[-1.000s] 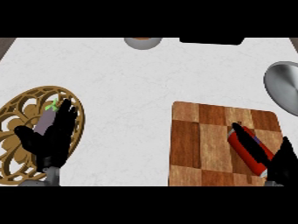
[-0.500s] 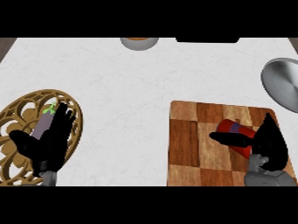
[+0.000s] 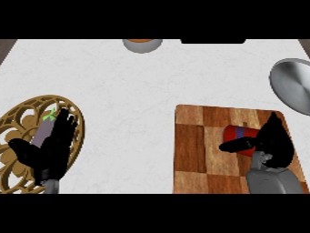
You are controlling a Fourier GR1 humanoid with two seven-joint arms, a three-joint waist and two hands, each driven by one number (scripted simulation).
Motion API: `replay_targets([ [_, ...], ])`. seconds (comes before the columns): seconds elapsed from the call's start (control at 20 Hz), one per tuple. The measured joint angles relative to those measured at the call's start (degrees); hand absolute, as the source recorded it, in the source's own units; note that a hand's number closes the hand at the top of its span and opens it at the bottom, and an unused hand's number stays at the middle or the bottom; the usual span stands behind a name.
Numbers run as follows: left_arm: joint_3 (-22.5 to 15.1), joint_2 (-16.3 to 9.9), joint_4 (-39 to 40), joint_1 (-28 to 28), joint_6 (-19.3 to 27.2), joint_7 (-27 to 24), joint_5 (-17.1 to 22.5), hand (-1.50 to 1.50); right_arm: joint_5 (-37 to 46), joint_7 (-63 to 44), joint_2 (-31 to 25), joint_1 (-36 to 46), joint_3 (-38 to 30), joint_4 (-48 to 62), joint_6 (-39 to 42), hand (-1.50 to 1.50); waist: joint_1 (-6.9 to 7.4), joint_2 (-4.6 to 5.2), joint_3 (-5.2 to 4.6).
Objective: Pick the can from the cutting board and place it in the pan
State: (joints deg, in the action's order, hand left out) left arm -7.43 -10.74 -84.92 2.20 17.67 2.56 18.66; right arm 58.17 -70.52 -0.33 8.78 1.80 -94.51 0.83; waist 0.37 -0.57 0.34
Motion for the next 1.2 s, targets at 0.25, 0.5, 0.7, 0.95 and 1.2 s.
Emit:
replay_targets([
  [0.25,-0.16,0.75,-0.37,0.32,0.58,-0.15,-0.72,0.0,-0.55,1.75,0.07,0.69,-0.19,1.49,0.38,1.5,-0.06,-0.23,-0.13],
  [0.5,0.27,0.69,-0.63,0.63,0.19,0.44,-0.8,0.0,1.98,3.9,-0.19,1.28,1.19,2.99,0.5,1.5,-0.12,-0.4,-0.34],
  [0.7,0.61,0.89,0.08,0.8,-0.68,-0.73,-0.93,0.0,3.52,4.62,-0.11,1.46,1.71,3.34,0.63,1.5,-0.22,-0.49,-0.26],
  [0.95,0.4,0.97,-0.61,0.45,-0.54,0.13,-1.07,0.0,0.18,20.58,-6.12,-0.31,9.27,1.5,8.25,1.5,0.37,-0.49,-0.64],
  [1.2,0.41,0.91,-0.49,0.2,-0.86,0.67,-0.86,0.0,-2.63,40.54,-14.76,-1.77,19.97,-2.64,15.96,1.5,0.93,-0.58,-0.84],
])
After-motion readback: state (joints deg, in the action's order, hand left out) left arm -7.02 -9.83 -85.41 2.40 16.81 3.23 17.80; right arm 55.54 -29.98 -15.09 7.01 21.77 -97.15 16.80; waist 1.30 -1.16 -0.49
